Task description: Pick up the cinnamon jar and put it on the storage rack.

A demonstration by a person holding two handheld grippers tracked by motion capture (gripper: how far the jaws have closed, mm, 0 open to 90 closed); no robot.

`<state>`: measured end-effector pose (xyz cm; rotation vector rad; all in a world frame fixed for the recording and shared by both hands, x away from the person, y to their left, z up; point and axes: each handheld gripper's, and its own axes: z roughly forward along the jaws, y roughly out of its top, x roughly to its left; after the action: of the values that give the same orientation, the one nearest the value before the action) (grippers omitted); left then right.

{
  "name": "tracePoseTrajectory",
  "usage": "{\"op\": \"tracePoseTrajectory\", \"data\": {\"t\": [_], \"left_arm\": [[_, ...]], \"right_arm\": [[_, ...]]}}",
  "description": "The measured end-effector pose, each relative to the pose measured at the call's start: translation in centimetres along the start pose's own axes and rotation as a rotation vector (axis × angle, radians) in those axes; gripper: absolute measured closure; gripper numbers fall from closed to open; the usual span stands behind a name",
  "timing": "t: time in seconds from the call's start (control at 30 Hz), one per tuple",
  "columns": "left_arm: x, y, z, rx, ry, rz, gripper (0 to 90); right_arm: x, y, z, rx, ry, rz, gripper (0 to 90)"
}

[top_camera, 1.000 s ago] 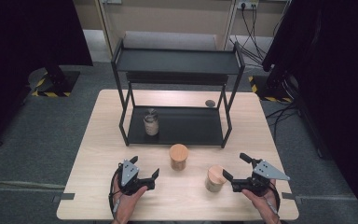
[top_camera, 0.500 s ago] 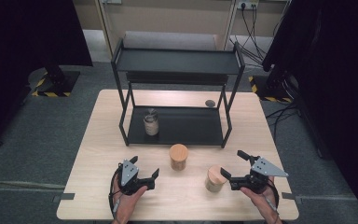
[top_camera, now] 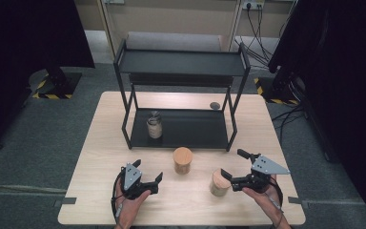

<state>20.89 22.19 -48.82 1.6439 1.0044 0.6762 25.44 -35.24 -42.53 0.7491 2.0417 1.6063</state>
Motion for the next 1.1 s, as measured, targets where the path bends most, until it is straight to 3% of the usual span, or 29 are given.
{"op": "tracePoseTrajectory", "data": {"t": [0.2,0.4,1.1], "left_arm": [[0.0,0.0,0.0,0.001,0.0,0.001,2.9],[0.0,0.0,0.0,0.0,0.001,-0.001,2.9],[0.0,0.0,0.0,-0.002,-0.001,-0.002,3.0]], "right_arm": [[-0.4,0.8,0.4,0.005,0.002,-0.02,2.1],[-1.1,1.7,1.0,0.019,0.042,-0.02,2.2],[-1.4,4.8,3.1,0.057,0.098,-0.082,2.2]]}}
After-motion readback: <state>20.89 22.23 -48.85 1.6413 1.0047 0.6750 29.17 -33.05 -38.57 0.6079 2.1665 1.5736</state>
